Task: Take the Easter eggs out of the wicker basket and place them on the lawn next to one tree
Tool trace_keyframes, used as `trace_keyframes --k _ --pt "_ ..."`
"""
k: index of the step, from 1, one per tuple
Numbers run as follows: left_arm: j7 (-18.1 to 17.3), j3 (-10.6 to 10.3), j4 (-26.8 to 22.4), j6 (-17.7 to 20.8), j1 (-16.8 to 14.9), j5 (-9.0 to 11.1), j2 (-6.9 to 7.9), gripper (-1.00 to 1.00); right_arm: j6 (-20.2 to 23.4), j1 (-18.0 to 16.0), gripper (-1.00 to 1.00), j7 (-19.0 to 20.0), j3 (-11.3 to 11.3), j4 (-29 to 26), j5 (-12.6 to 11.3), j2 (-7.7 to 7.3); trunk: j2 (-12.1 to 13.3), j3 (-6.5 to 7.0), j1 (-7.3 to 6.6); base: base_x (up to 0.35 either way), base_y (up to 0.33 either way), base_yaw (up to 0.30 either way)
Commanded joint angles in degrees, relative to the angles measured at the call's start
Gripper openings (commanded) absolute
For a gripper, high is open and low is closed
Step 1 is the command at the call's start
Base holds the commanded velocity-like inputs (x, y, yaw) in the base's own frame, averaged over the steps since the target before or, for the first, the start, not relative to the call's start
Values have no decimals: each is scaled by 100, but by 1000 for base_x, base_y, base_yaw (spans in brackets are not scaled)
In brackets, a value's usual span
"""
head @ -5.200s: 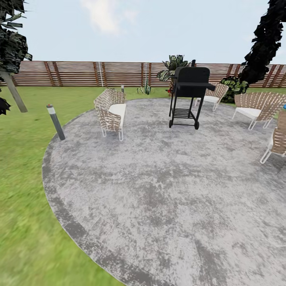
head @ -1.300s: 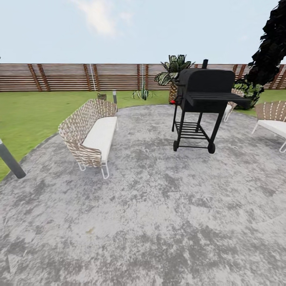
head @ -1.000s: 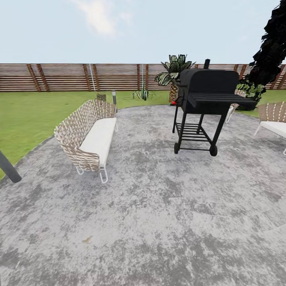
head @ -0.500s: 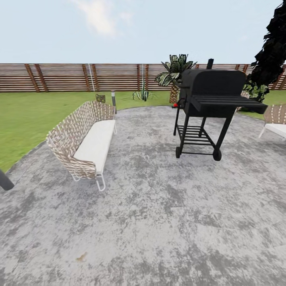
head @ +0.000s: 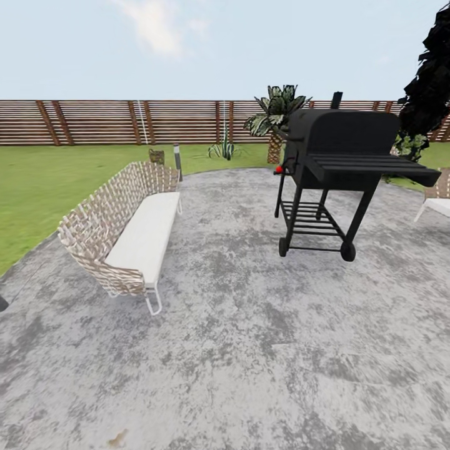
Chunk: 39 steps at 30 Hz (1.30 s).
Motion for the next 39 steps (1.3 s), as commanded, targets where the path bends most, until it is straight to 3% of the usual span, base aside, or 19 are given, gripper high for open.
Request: trace_keyframes --k 1,39 --pt "-6 4 -2 0 -2 2 0 100 -17 -3 100 -2 3 4 22 -2 -2 -5 3 339 0 0" --pt "-6 10 -2 0 -2 2 -5 100 -17 -3 100 -1 9 22 20 14 -2 -5 3 339 0 0"
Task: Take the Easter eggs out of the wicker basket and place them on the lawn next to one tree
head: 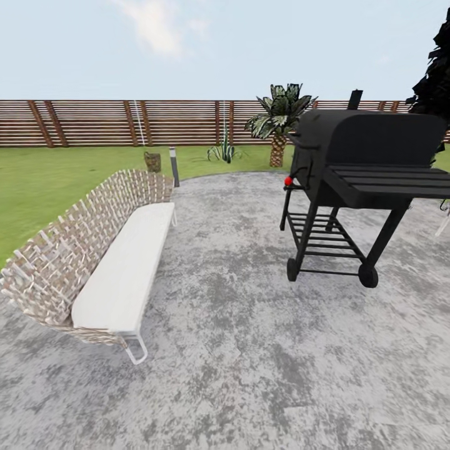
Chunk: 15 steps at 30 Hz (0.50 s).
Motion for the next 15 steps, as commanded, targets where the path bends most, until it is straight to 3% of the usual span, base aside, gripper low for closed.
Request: trace_keyframes --k 1,15 --pt "-6 6 -2 0 -2 2 3 100 -17 -3 100 -2 2 4 22 -1 -2 -5 3 339 0 0" --pt "-6 7 -2 0 -1 2 14 100 -17 -3 100 -2 1 4 47 -1 -2 -5 3 339 0 0"
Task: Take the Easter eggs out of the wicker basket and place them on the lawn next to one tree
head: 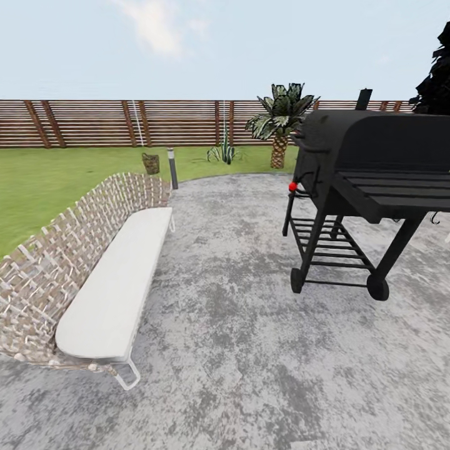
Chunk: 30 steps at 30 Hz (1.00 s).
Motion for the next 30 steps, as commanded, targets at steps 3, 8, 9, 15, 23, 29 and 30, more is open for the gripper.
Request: trace_keyframes --k 3,8,9,15,23,29,30 --pt "-6 4 -2 0 -1 2 -1 100 -17 -3 100 -2 3 4 22 -1 -2 -5 3 338 0 0" --pt "-6 4 -2 0 -2 2 0 100 -17 -3 100 -2 3 4 23 -1 -2 -5 3 338 0 0" --pt "-6 4 -2 0 -2 2 -2 100 -17 -3 100 -2 3 4 23 -1 -2 -5 3 338 0 0" --pt "-6 4 -2 0 -2 2 0 100 -17 -3 100 -2 -2 4 23 -1 -2 -5 3 338 0 0" --pt "-6 4 -2 0 -2 2 -3 100 -17 -3 100 -2 3 4 16 -1 -2 -5 3 339 0 0" --pt "-6 4 -2 0 0 2 -3 100 -17 -3 100 -2 3 4 23 0 -2 -5 3 339 0 0" --pt "-6 4 -2 0 -1 2 -2 100 -17 -3 100 -2 3 4 23 0 -2 -5 3 338 0 0"
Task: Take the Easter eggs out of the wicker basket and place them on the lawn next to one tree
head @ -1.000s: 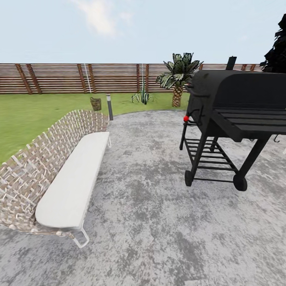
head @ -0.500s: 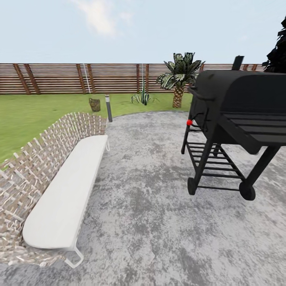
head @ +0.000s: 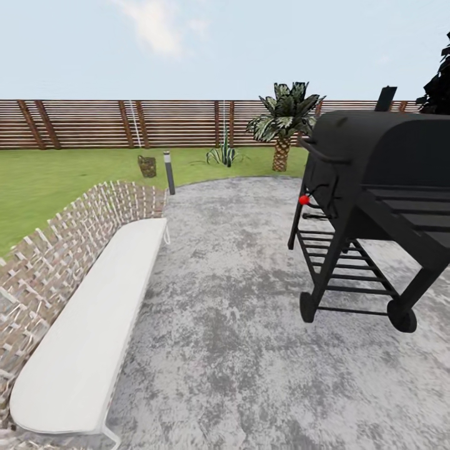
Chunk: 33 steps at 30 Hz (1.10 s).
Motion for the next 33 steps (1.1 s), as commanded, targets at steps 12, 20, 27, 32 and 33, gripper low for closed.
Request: trace_keyframes --k 12,20,27,32,33 --pt "-6 4 -2 0 -2 2 -1 100 -17 -3 100 -2 3 4 20 -2 -2 -5 3 339 0 0" --pt "-6 4 -2 0 -2 2 -7 100 -17 -3 100 -2 3 4 20 5 -2 -5 3 339 0 0" --pt "-6 4 -2 0 -2 2 -7 100 -17 -3 100 -2 3 4 20 6 -2 -5 3 339 0 0" --pt "-6 4 -2 0 -1 2 -3 100 -17 -3 100 -2 3 4 20 6 -2 -5 3 339 0 0" --pt "-6 4 -2 0 -1 2 -3 100 -17 -3 100 -2 3 4 20 6 -2 -5 3 339 0 0"
